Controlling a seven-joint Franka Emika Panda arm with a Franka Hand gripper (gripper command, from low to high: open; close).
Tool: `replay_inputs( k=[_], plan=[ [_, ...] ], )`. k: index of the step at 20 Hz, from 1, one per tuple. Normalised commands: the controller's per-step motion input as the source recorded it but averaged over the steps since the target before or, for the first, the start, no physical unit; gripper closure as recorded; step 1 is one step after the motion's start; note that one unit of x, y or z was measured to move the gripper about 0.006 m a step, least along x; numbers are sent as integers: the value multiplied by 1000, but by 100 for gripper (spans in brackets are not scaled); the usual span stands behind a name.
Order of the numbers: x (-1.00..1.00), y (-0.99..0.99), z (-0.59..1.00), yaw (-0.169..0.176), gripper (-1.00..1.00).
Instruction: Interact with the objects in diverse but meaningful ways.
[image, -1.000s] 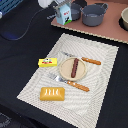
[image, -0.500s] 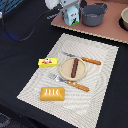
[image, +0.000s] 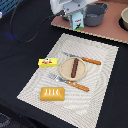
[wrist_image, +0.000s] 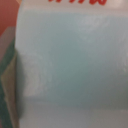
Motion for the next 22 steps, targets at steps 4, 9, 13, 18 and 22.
replay_inputs(
  k=[4, 9, 13, 18, 22],
  plan=[
    [776, 57, -83, -95, 100],
    [710, 45, -142, -90, 100],
    [619, 51, -196, -71, 100],
    [403, 0, -247, -42, 100],
    [156, 0, -301, 0, 100]
  ],
)
